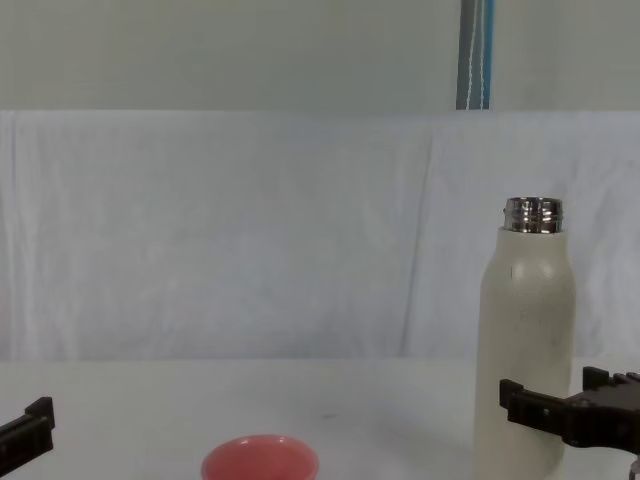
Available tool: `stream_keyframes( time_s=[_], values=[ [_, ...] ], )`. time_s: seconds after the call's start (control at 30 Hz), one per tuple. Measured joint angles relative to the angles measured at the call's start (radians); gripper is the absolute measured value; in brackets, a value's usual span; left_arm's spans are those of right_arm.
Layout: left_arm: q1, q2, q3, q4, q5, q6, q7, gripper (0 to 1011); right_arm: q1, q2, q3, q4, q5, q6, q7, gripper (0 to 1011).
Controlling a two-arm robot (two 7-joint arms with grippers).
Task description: Grasp the thermos with one hand and pour water into the cup lid.
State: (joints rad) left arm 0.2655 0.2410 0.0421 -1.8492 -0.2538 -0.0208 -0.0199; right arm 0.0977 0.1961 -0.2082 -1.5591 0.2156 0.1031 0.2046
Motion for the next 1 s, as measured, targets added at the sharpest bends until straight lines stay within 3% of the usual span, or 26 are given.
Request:
stream_keyframes(
  time_s=[1.0],
  values=[
    [0.000, 0.000, 0.000, 0.000, 0.000, 0.000, 0.000, 1001, 0.048, -0.019, -0.011, 0.058, 0.035, 0.004, 0.006, 1000]
  ],
)
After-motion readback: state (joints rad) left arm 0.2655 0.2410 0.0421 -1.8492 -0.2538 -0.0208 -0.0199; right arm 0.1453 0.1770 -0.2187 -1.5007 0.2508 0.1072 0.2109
